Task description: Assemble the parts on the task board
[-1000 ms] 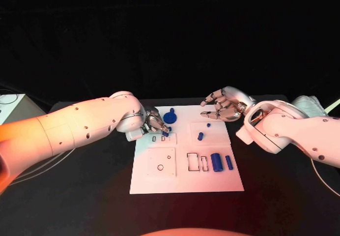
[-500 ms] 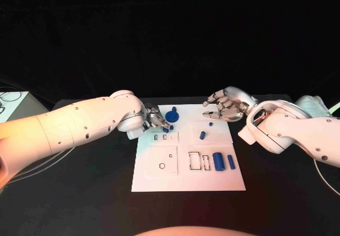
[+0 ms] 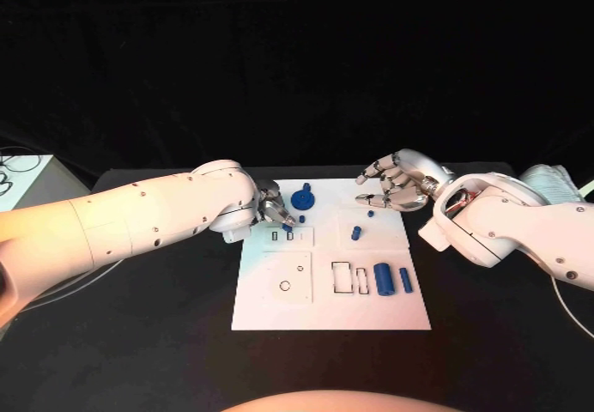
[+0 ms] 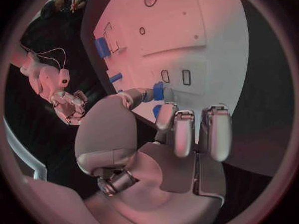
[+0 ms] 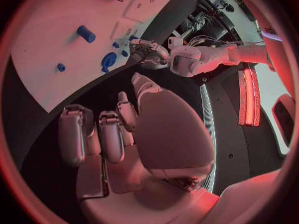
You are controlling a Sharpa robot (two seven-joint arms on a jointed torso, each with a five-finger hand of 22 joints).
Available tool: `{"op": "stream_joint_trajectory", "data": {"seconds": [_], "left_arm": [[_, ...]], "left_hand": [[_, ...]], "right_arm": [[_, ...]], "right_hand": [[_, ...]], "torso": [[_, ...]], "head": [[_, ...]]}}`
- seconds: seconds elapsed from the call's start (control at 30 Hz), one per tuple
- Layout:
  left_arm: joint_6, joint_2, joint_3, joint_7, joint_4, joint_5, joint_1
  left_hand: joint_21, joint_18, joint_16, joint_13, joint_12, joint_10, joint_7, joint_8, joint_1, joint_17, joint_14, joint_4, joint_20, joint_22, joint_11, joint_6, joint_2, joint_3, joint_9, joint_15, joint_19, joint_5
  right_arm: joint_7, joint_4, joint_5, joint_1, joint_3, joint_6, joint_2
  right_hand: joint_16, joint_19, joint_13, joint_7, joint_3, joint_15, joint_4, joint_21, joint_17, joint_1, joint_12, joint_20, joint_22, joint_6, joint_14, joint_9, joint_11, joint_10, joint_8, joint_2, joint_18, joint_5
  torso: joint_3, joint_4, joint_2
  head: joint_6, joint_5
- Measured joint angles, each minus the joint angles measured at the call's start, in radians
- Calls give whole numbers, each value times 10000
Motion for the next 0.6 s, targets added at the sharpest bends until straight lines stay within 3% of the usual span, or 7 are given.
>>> {"op": "stream_joint_trajectory", "data": {"seconds": [0.2, 0.27, 0.33, 0.6], "left_arm": [[-3, 10, -85, -60, 72, -167, -16], [-2, 13, -102, -75, 75, -198, -24], [-2, 14, -113, -85, 75, -222, -34], [2, 30, -129, -99, 75, -261, -61]], "left_hand": [[0, 0, 0, -1, 0, 0, 0, -3, 2, -1, 0, 0, 0, 0, 1, 0, 1, 0, 2, 1, -1, 0], [0, 1, 0, -1, 0, -1, 0, -4, 3, -1, 0, 0, 0, -1, 1, 0, 2, 0, 6, 1, -1, 0], [0, 1, 0, -9, 0, -1, 0, -14, 4, -1, 0, 0, 0, -1, 1, 0, 4, 0, 199, 1, -1, -1], [-1, 2, 0, -27, 0, -2, 0, -4, 17, -2, 0, 0, 0, -1, 2, 0, 16, 0, 203, 1, -1, -3]], "right_arm": [[197, -24, 76, -3, 0, -173, 23], [318, -40, 158, -3, 0, -308, 39], [444, -58, 258, -3, 0, -452, 54], [792, -97, 577, -2, -1, -828, 90]], "right_hand": [[-67, 0, -100, 0, 54, 0, 30, -206, 0, -18, -112, 0, -1, 0, 0, 0, 21, -122, 74, -18, 0, 139], [-187, -1, -542, -3, 184, -25, 12, -501, 0, -18, -500, -1, -1, -4, 26, 0, 16, -555, 114, -18, 162, 195], [-262, -57, -707, -18, 235, -38, 13, -723, -1, -18, -633, -56, -1, -19, 39, 0, -5, -712, 114, -18, 162, 196], [-262, -56, -747, -18, 235, -38, 13, -762, -1, -18, -633, -56, -2, -19, 38, 1, -7, -713, 114, -17, 162, 196]], "torso": [[-10, -5, 0], [-9, -10, 0], [-14, -11, 0], [-22, -15, 0]], "head": [[13, 22], [20, 23], [22, 24], [36, -4]]}}
